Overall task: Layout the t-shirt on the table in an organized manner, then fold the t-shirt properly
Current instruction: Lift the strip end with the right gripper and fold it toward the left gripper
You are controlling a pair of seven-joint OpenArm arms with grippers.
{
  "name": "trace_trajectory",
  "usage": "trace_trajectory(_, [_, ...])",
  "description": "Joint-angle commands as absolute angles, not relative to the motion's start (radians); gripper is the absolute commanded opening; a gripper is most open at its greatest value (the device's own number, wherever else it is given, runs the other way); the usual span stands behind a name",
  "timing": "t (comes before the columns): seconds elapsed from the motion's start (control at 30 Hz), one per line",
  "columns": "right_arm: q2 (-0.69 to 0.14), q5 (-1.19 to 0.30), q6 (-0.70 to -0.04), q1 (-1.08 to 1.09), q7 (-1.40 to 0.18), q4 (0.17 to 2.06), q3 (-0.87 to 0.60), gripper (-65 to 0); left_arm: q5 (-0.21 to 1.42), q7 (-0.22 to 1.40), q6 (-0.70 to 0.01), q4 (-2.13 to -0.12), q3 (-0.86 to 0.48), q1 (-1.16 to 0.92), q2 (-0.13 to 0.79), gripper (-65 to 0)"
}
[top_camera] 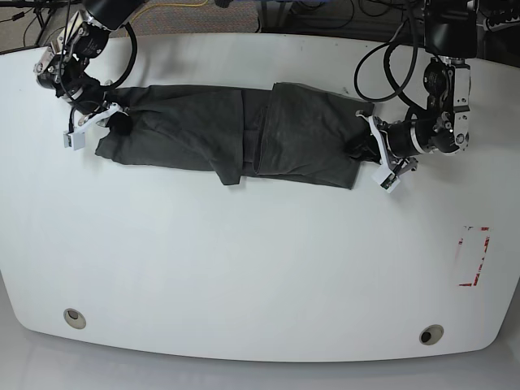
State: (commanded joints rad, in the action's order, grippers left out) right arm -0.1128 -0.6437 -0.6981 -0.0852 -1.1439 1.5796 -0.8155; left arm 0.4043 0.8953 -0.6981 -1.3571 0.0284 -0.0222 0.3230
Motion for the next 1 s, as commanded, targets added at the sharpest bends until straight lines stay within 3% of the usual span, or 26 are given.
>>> trace_trajectory(0.47, [-0.031,-0.651,-0.698,-0.189,-1.145,1.985,-0.585,-63.6,0.329,0.895,-0.662,-1.356,0.050,-0.005,0.266,-59.4])
trace_trajectory(0.83, [0.007,-0.651,-0.698,-0.165,-1.139,2.023,-0.292,-63.6,0.329,0.897,-0.496,-1.354,0.050,0.030,0.176,-59.4])
trace_trajectory(1.0, [0.068,-0.645,-0.698,-0.137,-1.139,2.020,-0.216,-63.6,0.329,0.897,-0.492,-1.356,0.050,0.030,0.142,-59.4])
